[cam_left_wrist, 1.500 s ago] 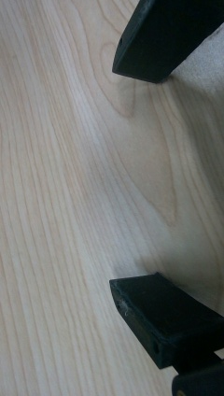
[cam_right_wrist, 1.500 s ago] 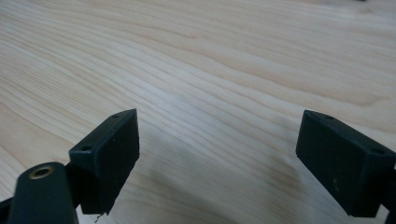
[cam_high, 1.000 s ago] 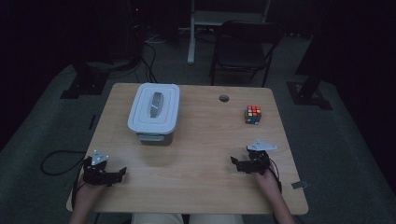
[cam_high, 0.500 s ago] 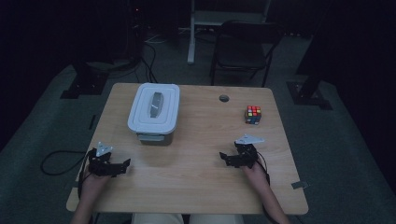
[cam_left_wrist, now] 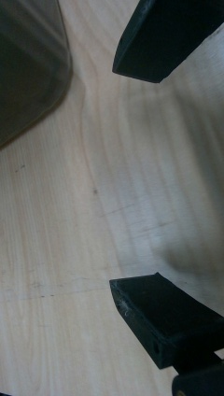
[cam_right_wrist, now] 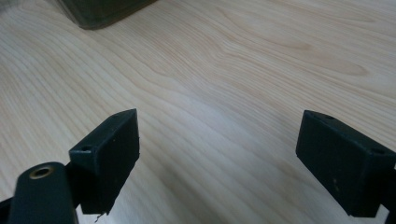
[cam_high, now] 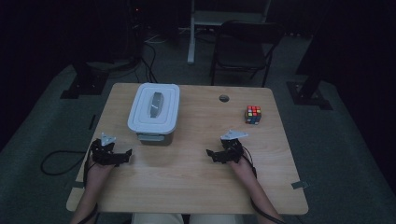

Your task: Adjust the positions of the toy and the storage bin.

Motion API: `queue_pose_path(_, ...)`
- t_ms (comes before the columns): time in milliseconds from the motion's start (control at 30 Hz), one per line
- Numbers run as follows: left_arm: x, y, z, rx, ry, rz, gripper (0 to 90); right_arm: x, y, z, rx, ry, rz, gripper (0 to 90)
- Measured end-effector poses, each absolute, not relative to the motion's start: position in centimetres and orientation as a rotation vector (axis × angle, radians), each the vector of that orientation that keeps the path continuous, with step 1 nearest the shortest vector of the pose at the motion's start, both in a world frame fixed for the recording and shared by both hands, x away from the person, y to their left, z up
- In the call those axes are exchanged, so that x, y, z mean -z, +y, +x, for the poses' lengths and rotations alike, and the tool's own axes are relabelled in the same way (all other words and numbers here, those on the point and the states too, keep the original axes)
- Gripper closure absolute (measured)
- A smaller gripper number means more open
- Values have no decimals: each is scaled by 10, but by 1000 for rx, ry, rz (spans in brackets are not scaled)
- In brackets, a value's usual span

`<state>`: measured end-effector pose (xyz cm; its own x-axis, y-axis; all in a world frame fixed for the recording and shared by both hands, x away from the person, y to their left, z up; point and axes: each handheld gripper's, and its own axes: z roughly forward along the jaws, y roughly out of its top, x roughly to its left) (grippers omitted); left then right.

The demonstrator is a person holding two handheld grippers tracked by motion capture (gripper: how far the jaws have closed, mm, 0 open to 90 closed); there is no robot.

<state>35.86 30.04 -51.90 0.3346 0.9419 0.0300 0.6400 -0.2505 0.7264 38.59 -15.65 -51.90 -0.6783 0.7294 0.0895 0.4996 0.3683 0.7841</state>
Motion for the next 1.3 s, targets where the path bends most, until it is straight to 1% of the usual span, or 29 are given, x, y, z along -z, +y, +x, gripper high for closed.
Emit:
queue_pose_path(100,517,302,368,-636,1388,1977,18,519,-144,394,-1211,2362,1087,135)
queue_pose_path(300,520,310,384,-586,1419,1943,19,520,-123,408,-1248,2383,1071,144)
queue_pose_path(400,520,310,388,-616,1406,1966,18,521,-115,416,-1241,2388,1059,144)
queue_pose_path(600,515,309,403,-611,1404,1954,18,515,-100,435,-1240,2342,1102,144)
queue_pose_path(767,510,307,415,-640,1403,1955,18,508,-89,450,-1285,2281,1148,144)
queue_pose_path(867,511,306,419,-669,1394,1977,18,506,-82,459,-1277,2298,1151,159)
queue_pose_path(1067,511,310,432,-649,1422,1951,19,502,-63,473,-1280,2288,1139,158)
queue_pose_path(1167,510,308,434,-666,1415,1980,18,500,-54,478,-1264,2301,1152,140)
queue_pose_path(1300,506,312,438,-666,1420,1960,18,495,-48,483,-1297,2288,1156,136)
